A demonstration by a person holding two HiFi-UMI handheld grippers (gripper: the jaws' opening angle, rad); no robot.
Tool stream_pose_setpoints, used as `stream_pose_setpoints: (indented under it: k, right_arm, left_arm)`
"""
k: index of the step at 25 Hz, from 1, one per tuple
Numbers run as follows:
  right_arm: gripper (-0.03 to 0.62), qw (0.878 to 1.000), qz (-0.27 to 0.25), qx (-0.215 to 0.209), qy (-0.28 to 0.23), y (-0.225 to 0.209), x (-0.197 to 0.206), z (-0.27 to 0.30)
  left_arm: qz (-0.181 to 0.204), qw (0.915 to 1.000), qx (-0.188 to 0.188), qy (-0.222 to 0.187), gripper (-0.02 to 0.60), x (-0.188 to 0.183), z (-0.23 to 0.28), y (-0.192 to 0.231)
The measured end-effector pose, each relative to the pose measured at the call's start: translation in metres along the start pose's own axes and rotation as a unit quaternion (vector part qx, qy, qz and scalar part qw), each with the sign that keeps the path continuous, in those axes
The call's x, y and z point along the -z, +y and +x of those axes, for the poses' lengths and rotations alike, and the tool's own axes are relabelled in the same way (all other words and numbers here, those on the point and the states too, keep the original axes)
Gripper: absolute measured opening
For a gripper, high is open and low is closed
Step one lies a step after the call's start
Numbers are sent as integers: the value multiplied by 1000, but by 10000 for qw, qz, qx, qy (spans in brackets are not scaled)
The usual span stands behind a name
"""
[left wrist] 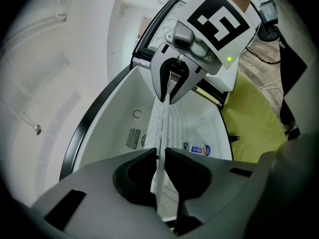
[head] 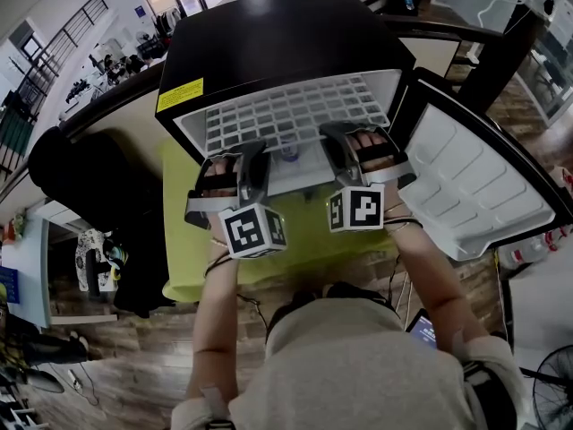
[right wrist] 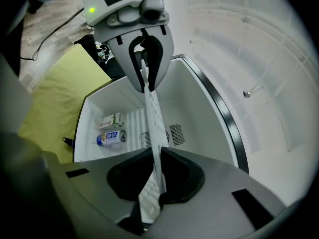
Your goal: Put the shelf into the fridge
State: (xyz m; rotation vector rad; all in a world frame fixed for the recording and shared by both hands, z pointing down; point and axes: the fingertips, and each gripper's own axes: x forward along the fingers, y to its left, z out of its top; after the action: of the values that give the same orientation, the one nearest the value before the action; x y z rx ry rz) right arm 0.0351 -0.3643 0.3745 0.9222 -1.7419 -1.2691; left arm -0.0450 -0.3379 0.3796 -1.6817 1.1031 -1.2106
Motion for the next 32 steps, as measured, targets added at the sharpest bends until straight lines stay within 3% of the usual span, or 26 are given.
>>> stream_pose_setpoints:
  k: [32]
  right_arm:
    - [61, 9994, 247, 150, 178, -6, 8, 36]
  left_arm:
    - [-210, 9996, 20, 186, 71, 11, 34, 10]
